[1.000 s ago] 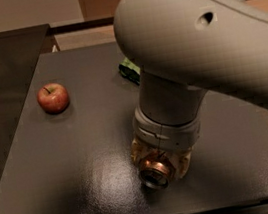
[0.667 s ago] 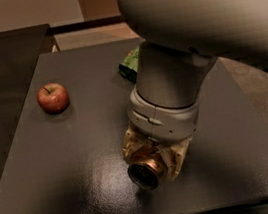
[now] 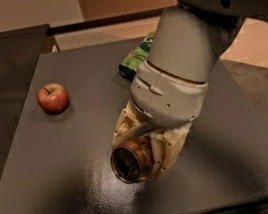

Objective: Place orange can upright

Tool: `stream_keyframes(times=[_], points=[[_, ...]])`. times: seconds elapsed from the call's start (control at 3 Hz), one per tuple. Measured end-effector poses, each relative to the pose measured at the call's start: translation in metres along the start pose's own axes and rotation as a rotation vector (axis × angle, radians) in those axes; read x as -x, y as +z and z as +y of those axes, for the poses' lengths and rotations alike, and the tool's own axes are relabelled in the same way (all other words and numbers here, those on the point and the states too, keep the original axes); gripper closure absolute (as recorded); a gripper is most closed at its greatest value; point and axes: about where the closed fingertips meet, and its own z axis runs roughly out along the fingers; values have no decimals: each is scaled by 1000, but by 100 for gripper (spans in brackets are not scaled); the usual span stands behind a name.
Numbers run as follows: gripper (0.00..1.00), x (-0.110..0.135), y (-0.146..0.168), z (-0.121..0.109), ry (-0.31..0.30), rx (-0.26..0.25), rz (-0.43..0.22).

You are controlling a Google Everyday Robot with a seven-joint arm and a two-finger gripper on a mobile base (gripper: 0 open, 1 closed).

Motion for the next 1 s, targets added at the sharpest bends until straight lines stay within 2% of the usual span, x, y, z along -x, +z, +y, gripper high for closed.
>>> stream_keyframes(times=[0.33,0.67,1.0], points=[[100,7,-1,-7,81,-60,-186],[100,9,-1,-20,169,-117,-344],[100,10,-2,-30,255,-168,-457]])
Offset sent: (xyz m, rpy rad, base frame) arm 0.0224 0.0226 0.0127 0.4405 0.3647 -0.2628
